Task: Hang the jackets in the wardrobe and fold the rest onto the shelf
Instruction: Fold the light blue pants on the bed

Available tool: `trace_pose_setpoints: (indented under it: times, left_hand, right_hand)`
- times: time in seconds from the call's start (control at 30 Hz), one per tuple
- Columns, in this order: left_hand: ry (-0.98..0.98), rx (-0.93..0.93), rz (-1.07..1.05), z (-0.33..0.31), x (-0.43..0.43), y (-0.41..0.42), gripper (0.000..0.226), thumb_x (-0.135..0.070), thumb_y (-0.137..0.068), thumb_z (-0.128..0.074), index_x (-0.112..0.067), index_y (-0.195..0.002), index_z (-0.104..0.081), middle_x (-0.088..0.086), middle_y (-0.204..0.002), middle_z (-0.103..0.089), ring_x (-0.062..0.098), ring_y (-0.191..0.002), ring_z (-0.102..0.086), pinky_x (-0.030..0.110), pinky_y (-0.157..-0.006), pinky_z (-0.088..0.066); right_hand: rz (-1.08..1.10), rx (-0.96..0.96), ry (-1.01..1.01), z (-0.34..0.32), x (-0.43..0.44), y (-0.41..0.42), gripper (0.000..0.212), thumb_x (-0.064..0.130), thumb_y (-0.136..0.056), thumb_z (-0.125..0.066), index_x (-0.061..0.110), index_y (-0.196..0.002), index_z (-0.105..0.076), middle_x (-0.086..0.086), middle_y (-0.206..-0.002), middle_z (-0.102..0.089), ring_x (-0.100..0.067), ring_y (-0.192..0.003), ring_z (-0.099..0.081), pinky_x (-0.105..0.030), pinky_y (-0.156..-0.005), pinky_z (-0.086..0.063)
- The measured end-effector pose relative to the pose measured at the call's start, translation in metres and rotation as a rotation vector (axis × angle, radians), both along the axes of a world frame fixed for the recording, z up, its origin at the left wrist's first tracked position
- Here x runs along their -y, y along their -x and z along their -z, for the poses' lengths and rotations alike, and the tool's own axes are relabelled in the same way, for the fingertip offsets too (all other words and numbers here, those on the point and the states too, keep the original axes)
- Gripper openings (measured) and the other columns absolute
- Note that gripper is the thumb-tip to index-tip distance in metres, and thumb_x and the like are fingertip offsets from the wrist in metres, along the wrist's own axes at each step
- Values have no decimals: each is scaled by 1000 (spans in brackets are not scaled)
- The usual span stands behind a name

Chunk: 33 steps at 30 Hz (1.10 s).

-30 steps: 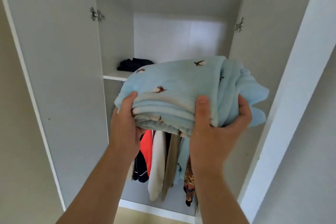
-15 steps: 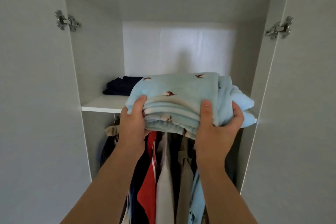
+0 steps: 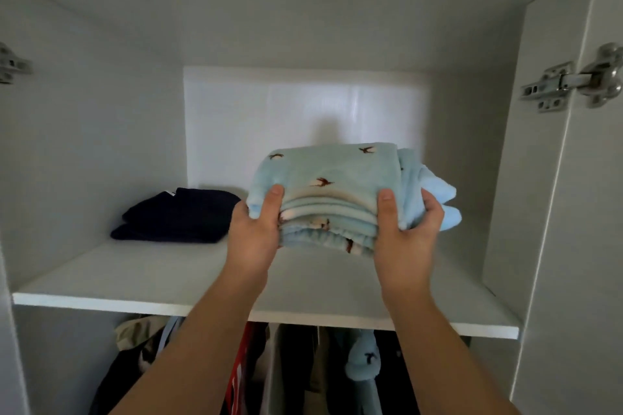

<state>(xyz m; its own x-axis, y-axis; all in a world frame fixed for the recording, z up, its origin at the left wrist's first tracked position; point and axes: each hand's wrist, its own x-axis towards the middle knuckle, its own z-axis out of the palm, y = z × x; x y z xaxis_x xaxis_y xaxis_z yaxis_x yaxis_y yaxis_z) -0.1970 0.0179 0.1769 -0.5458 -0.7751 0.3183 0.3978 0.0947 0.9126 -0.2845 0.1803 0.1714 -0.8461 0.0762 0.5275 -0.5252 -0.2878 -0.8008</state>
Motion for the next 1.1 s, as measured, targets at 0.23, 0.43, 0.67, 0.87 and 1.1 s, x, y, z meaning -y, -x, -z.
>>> trace_pose_setpoints:
  times: [0.23, 0.43, 0.67, 0.87, 1.1]
  left_hand:
    - [627, 646, -133, 50, 42, 66, 67, -59, -93, -58, -22, -147, -40, 9, -136, -55, 25, -115, -58, 36, -96, -49]
    - [1371, 792, 4, 27, 52, 83, 61, -59, -104, -29, -41, -159, -15, -6, -168, -15, 18, -154, -13, 31, -124, -5]
    - [1574, 993, 69, 34, 71, 124, 94, -64, -93, -49, -29, -161, 4, 4, -170, -3, 33, -155, -6, 46, -123, -21]
    - [1553, 924, 32, 45, 88, 181, 91, -66, -92, -49, -32, -160, 0, 5, -167, -12, 37, -149, -19, 49, -116, -34]
    - [1582, 876, 30, 47, 107, 236, 90, -68, -90, -50, -31, -160, -7, 4, -163, -23, 35, -143, -29, 49, -109, -39]
  right_hand:
    - [94, 267, -1049, 40, 1, 88, 83, 82, -88, -35, 21, -145, -40, -13, -135, -57, -33, -119, -56, -43, -98, -46]
    - [496, -253, -1291, 19, 10, 85, 47, 62, -96, -40, 41, -138, -38, 0, -142, -39, -26, -125, -46, -39, -95, -44]
    - [104, -286, -1518, 11, 40, 107, 50, 52, -83, -68, 30, -124, -50, 1, -125, -55, -18, -110, -58, -33, -95, -49]
    - [142, -265, -1622, 10, 66, 157, 49, 35, -88, -70, 22, -129, -48, -3, -128, -58, -21, -116, -57, -34, -101, -46]
    - [170, -158, -1643, 11, 87, 205, 53, 27, -91, -66, 22, -139, -44, -4, -134, -57, -20, -121, -58, -33, -105, -45]
